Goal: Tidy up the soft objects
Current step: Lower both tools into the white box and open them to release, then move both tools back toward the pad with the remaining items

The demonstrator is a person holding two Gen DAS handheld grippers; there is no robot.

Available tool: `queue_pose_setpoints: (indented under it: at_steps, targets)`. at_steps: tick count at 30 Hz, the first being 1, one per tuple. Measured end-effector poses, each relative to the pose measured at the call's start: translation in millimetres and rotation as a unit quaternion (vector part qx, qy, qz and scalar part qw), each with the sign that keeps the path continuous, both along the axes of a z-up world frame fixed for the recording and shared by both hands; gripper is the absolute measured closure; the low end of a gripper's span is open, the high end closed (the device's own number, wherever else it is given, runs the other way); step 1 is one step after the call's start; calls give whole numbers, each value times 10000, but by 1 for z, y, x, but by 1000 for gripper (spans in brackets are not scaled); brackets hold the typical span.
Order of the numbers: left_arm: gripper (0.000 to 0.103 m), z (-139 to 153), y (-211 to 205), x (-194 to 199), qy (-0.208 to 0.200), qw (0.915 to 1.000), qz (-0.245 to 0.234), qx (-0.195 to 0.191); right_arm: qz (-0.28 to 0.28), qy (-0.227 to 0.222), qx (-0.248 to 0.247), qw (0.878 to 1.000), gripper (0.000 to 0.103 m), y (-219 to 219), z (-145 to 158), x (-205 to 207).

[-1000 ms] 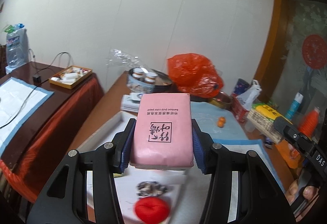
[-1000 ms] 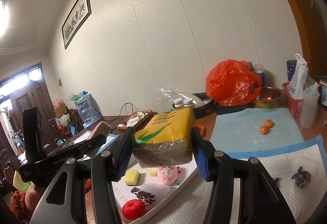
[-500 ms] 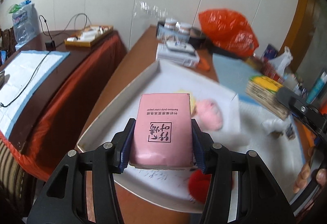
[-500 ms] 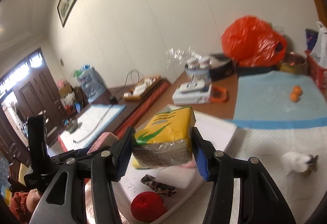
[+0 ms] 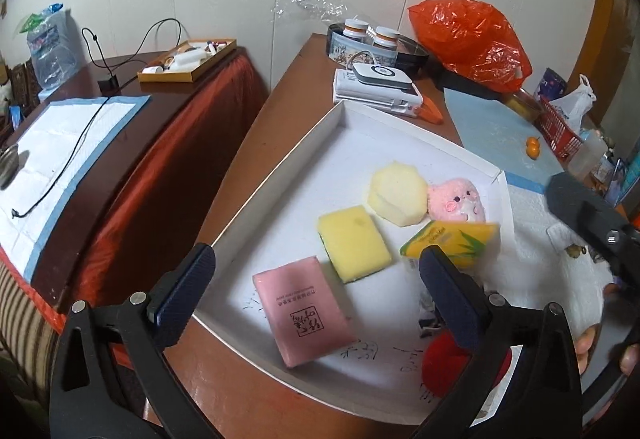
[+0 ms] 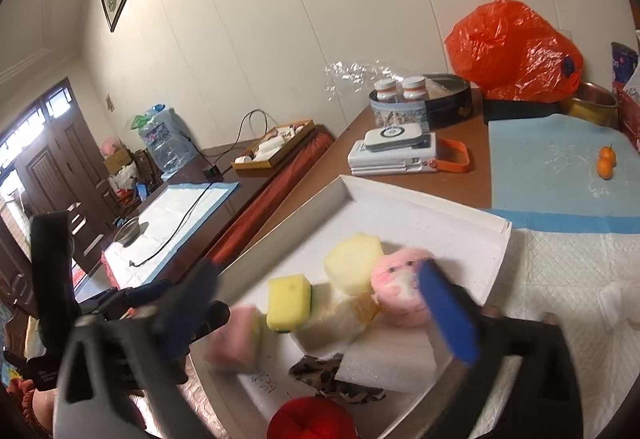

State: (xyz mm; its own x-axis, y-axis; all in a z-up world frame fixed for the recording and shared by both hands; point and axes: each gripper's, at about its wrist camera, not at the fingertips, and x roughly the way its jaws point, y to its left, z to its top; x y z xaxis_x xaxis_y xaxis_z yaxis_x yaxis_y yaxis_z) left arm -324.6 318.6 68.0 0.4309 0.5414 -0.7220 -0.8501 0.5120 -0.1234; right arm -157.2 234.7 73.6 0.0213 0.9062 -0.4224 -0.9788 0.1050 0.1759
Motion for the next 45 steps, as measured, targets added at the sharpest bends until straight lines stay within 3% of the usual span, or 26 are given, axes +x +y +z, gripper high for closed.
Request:
queue_pose_setpoints:
  at_steps: [11,16,19,24,36,42,45]
  targets:
    - [0,35,-14,-16,-590,9976,115,357,-294,-366,720,9963,0,-34,22,-13]
    - [0,52,-25,-16,-802,9953,124,523,-574,-612,1471,9856,0,-64,38,-16]
    - [0,59,-36,-8,-871,9945,-14,582,-1040,-675,1714,9774,0,-81,43,-8]
    - [0,62,-51,14,-863,9943,-233,588,-1333,-299,1387,9809,0,-87,38,17]
    - [0,65,-88,81,-839,9932,-628,510,-1670,-165,1358,9764,0,-128,38,65]
    - [0,58,-106,140,-834,9886,-1219,295,-2242,84,1314,9656,0,-163,37,125]
    - [0,41,-115,176,-773,9839,-1609,127,-2826,489,1170,9508,0,-188,26,176]
